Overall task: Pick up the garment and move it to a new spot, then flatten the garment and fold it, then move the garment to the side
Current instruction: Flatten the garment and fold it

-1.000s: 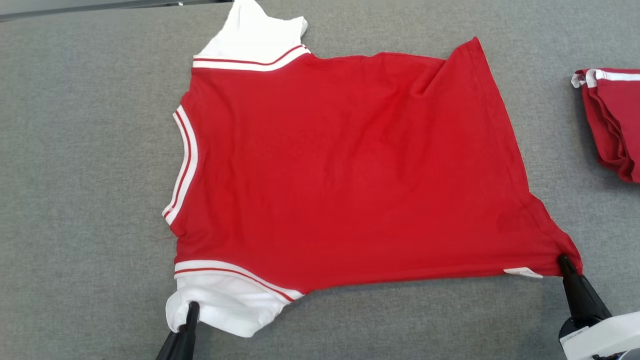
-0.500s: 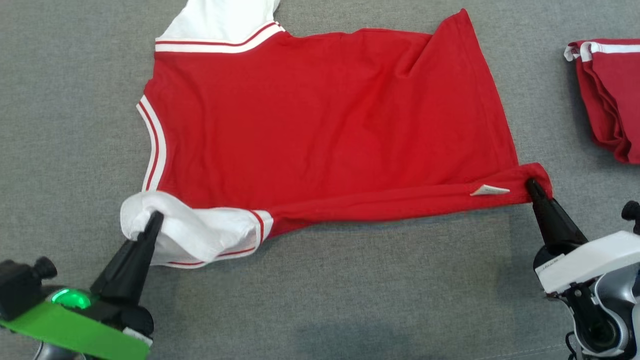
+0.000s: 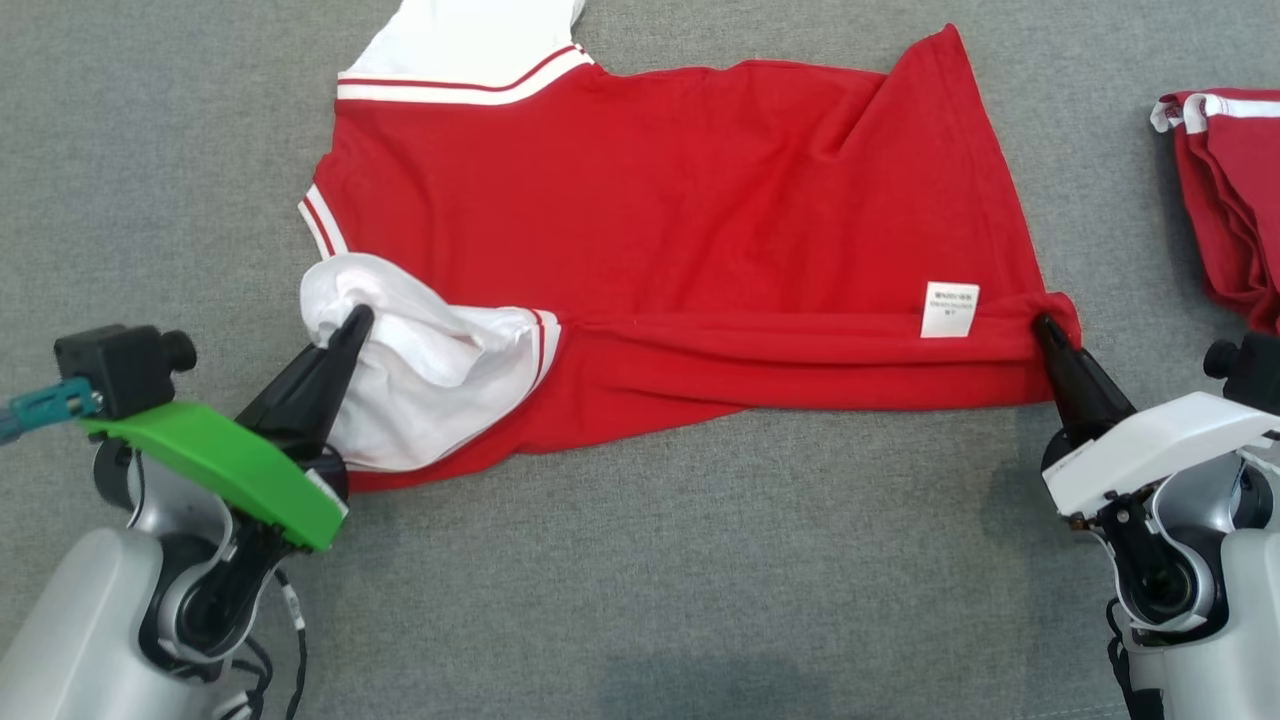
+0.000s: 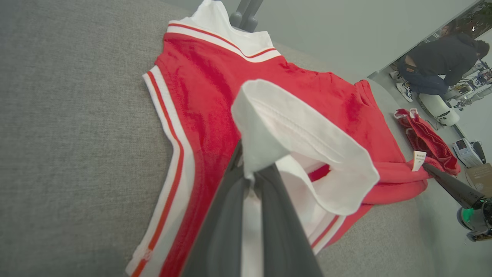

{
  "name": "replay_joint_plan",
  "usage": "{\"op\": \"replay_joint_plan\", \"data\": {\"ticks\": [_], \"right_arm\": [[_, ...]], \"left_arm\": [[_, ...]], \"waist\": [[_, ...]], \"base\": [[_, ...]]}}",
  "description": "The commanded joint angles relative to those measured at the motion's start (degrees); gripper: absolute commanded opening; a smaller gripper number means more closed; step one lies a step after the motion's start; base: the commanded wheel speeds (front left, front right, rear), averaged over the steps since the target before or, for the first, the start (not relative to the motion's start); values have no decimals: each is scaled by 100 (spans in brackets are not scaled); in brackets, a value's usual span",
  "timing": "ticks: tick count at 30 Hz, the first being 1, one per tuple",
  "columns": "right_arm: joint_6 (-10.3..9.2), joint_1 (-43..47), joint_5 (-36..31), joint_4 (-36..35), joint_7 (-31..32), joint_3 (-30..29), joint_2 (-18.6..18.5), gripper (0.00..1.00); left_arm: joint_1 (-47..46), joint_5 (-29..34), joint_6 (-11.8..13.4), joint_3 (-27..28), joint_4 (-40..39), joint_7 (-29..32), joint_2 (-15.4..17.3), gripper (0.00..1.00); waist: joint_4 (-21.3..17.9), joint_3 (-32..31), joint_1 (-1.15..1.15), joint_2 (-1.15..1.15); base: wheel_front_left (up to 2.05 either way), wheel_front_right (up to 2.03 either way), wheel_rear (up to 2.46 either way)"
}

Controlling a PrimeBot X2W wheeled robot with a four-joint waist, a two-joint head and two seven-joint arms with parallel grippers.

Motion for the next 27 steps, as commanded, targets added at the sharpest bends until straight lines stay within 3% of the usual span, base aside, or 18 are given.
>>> {"op": "replay_joint_plan", "data": {"ticks": [1, 2, 3, 4, 5, 11, 17, 19, 27], "right_arm": [[0, -157, -63, 127, -119, -5, -19, 100], [0, -209, -125, 160, -199, -7, -20, 100], [0, -257, -133, 203, -264, -10, -19, 100], [0, -289, -131, 227, -330, 7, -17, 100], [1, -314, -139, 226, -414, 19, -16, 100], [1, -237, -148, 100, -753, 24, -18, 100], [1, 300, -318, -455, -733, 158, -19, 100], [1, 523, -729, -757, -655, 373, -18, 100], [1, 662, -1773, -965, -509, 782, -376, 100]], "left_arm": [[-286, 28, -71, -80, 218, -11, -81, 6], [-365, 88, -85, -141, 330, -2, -71, 30], [-447, 147, -113, -191, 424, -36, -72, 47], [-521, 184, -119, -220, 499, -87, -105, 81], [-598, 203, -142, -243, 570, -162, -142, 100], [-793, 130, -198, -312, 721, -513, -238, 100], [-999, 178, -214, -692, 627, -1169, 7, 100], [-682, 12, -212, -644, 627, -1297, 180, 100], [1011, -350, 568, -382, -401, -1239, 675, 100]], "waist": [[-2, -8, 0, 14], [-1, -13, 0, 14], [-2, -13, 0, 14], [-2, -16, 0, 14], [-1, -21, 0, 14], [13, -16, 0, 14], [51, 41, 0, 14], [-58, 41, 0, 14], [-137, 126, 0, 14]], "base": [[0, 0, 0], [0, 0, 0], [0, 0, 0], [0, 0, 0], [0, 0, 0], [0, 0, 0], [0, 0, 0], [0, 0, 0], [0, 0, 0]]}}
